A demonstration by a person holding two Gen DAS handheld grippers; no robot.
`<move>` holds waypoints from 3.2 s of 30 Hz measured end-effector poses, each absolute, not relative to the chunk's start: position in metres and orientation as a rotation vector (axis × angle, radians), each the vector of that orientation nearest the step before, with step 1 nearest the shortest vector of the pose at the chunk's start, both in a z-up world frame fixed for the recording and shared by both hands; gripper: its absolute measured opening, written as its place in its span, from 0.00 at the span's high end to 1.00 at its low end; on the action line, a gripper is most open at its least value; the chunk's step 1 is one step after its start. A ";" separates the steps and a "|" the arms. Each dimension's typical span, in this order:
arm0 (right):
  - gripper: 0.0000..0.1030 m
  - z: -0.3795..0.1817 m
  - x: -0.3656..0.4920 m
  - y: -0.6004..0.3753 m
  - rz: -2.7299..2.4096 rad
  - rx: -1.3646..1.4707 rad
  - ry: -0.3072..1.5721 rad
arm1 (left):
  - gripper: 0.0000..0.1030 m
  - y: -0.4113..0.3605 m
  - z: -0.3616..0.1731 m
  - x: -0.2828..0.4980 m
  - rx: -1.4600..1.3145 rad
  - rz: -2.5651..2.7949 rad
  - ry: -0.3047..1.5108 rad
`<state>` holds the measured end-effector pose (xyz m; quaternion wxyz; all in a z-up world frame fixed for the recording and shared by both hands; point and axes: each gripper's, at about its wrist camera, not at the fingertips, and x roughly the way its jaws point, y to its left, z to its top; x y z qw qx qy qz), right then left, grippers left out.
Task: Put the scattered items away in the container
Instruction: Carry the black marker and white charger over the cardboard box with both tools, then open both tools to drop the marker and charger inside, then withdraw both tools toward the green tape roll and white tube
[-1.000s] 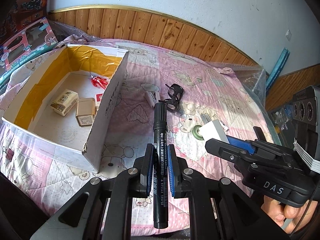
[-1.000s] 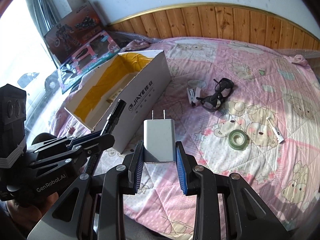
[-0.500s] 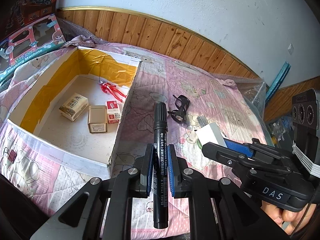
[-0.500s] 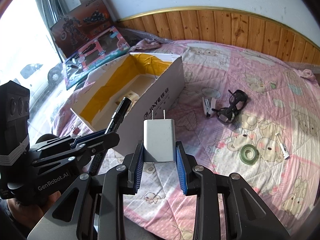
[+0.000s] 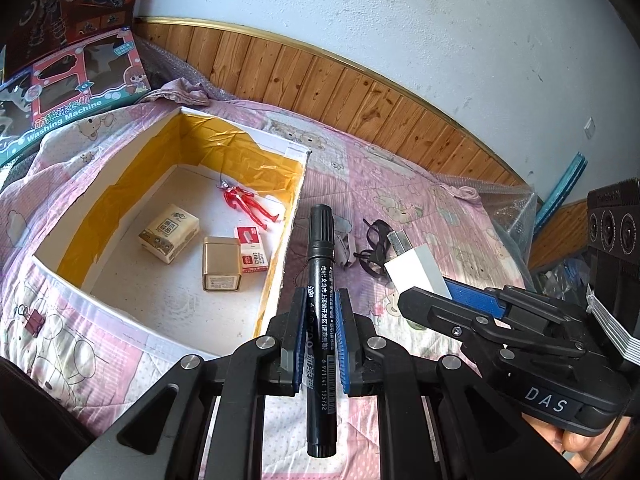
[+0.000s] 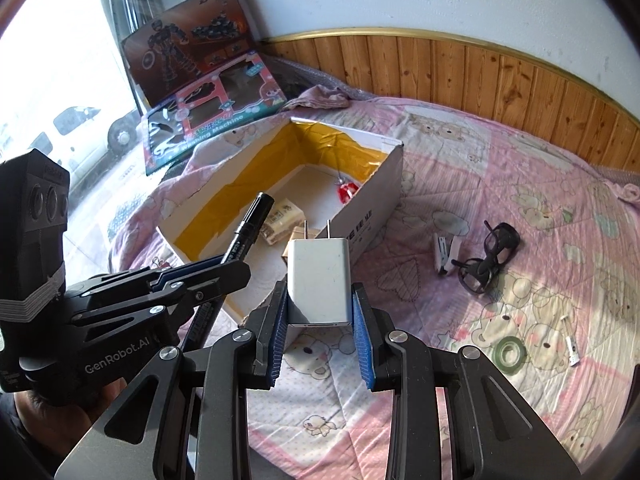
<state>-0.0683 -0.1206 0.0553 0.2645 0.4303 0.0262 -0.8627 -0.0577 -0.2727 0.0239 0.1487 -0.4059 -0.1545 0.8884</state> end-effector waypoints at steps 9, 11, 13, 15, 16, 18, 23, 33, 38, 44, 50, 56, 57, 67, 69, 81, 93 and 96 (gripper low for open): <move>0.69 0.061 -0.088 -0.147 -2.310 1.136 0.140 | 0.86 -0.300 0.023 -0.077 -1.178 2.615 -0.474; 0.69 0.063 -0.095 -0.155 -2.302 1.131 0.157 | 0.86 -0.306 0.022 -0.081 -1.183 2.625 -0.481; 0.69 0.064 -0.103 -0.163 -2.295 1.126 0.177 | 0.86 -0.312 0.021 -0.085 -1.185 2.636 -0.490; 0.69 0.064 -0.113 -0.171 -2.285 1.123 0.190 | 0.86 -0.319 0.020 -0.088 -1.185 2.646 -0.506; 0.69 0.064 -0.118 -0.175 -2.281 1.124 0.195 | 0.86 -0.323 0.020 -0.090 -1.185 2.651 -0.512; 0.69 0.062 -0.128 -0.184 -2.272 1.129 0.204 | 0.86 -0.330 0.019 -0.094 -1.191 2.657 -0.531; 0.69 0.057 -0.154 -0.205 -2.238 1.151 0.216 | 0.86 -0.348 0.011 -0.105 -1.220 2.662 -0.593; 0.69 0.035 -0.207 -0.256 -2.168 1.217 0.295 | 0.86 -0.372 -0.002 -0.131 -1.293 2.665 -0.694; 0.69 0.018 -0.233 -0.274 -2.148 1.269 0.331 | 0.86 -0.372 -0.016 -0.138 -1.357 2.639 -0.708; 0.69 0.001 -0.266 -0.292 -2.155 1.291 0.339 | 0.86 -0.372 -0.028 -0.147 -1.414 2.630 -0.719; 0.55 -0.008 -0.280 -0.281 -2.177 1.313 0.263 | 0.63 -0.379 -0.035 -0.148 -1.472 2.622 -0.726; 0.55 0.027 -0.239 -0.246 -2.171 1.228 0.147 | 0.63 -0.382 -0.017 -0.130 -1.399 2.690 -0.676; 0.55 0.033 -0.230 -0.240 -2.169 1.207 0.136 | 0.63 -0.380 -0.015 -0.127 -1.393 2.693 -0.667; 0.55 0.063 -0.102 -0.146 -2.305 0.958 0.064 | 0.63 -0.323 0.038 -0.074 -1.197 2.850 -0.271; 0.55 0.056 -0.087 -0.123 -2.320 0.984 -0.003 | 0.63 -0.306 0.041 -0.067 -1.190 2.818 -0.220; 0.55 -0.014 -0.035 0.021 -2.492 1.259 -0.384 | 0.63 -0.189 0.022 -0.039 -1.251 2.515 -0.091; 0.55 -0.026 -0.043 0.114 -2.585 1.379 -0.529 | 0.63 -0.093 -0.016 -0.058 -1.363 2.271 -0.096; 0.55 -0.026 -0.056 0.129 -2.601 1.420 -0.449 | 0.57 -0.066 -0.032 -0.070 -1.394 2.221 -0.099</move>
